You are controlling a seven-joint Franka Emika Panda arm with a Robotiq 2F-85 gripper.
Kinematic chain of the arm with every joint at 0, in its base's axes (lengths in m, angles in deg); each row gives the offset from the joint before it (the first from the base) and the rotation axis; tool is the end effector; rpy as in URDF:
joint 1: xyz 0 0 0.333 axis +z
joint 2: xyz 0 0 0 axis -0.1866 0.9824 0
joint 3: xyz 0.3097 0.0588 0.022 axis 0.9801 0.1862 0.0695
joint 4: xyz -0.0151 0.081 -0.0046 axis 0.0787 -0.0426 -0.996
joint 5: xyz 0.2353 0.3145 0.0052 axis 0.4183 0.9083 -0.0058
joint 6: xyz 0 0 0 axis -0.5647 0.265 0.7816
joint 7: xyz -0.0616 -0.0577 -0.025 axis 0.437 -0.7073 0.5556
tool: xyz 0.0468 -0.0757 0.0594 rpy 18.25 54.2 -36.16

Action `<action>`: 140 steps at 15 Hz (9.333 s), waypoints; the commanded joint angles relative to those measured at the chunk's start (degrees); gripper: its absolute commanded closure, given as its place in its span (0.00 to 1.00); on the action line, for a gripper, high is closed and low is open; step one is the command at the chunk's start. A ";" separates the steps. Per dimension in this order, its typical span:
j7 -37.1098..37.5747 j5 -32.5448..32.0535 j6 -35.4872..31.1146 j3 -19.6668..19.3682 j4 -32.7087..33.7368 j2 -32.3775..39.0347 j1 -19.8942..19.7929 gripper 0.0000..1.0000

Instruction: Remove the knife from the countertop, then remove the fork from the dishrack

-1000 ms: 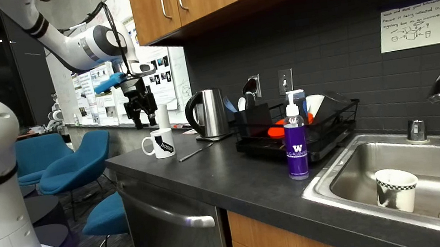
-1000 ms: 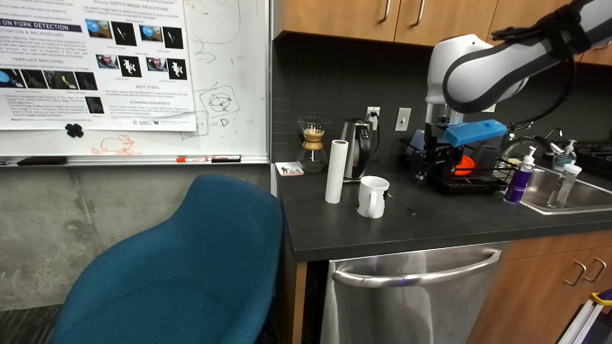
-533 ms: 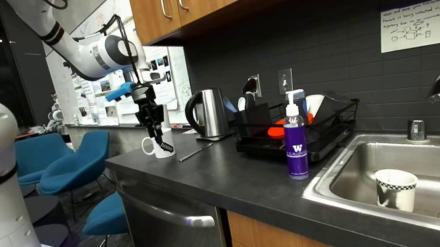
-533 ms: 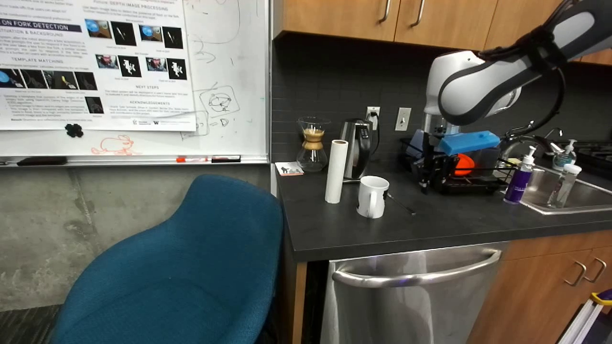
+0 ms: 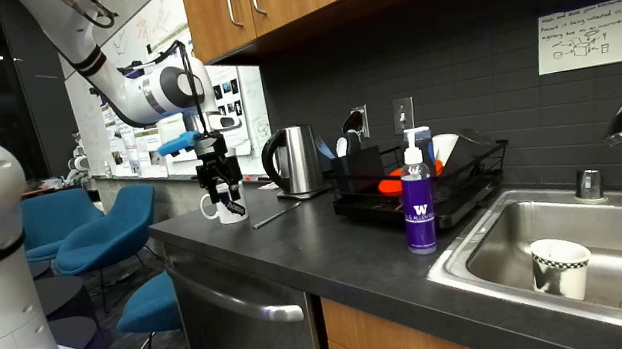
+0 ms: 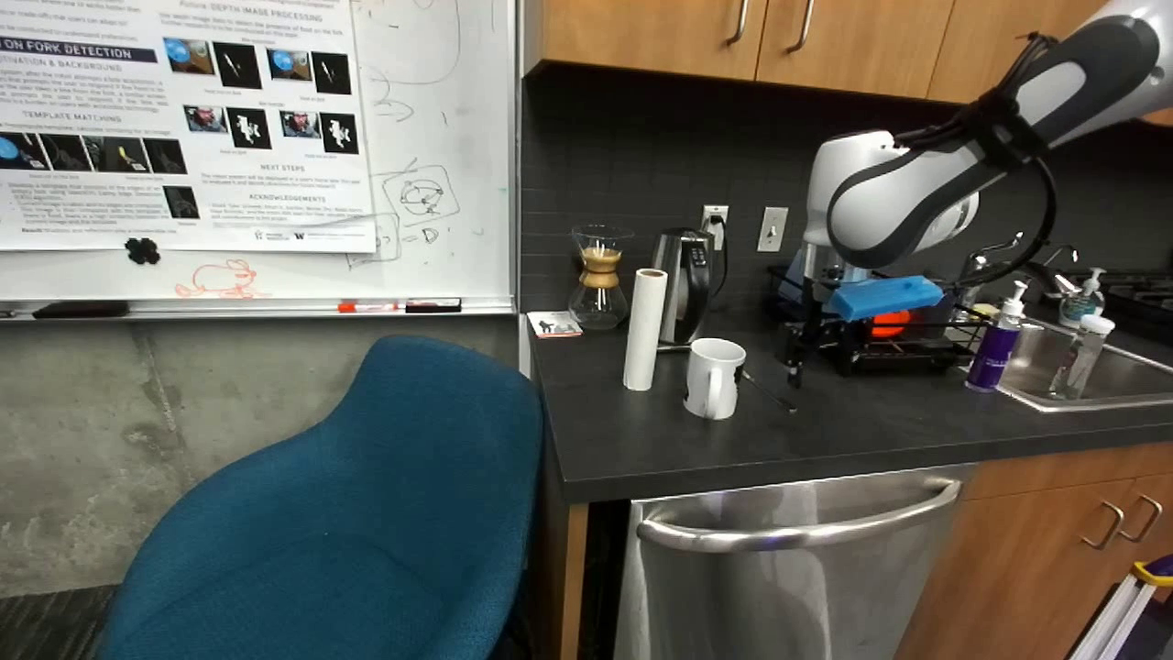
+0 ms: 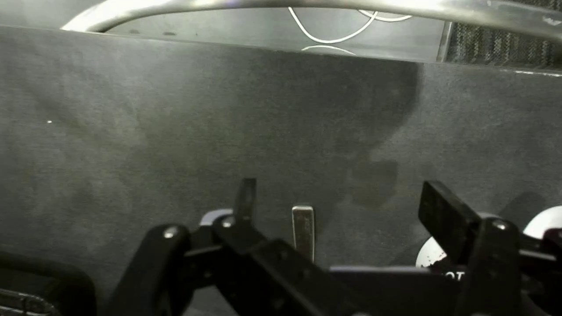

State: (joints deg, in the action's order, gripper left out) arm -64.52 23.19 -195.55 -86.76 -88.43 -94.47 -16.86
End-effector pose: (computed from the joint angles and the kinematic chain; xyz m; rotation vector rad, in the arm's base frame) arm 0.4490 -0.0512 0.3376 2.9763 -0.4511 -0.0182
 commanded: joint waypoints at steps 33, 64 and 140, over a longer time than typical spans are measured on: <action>-8.92 2.73 -3.94 -5.28 14.42 21.04 0.47 1.00; -7.06 2.20 -14.47 -3.48 -12.93 3.66 1.75 1.00; 15.22 -18.85 1.50 -1.79 17.66 -1.18 -10.33 0.00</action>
State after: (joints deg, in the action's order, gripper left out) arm -50.51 4.80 -194.88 -87.58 -74.94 -99.29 -28.04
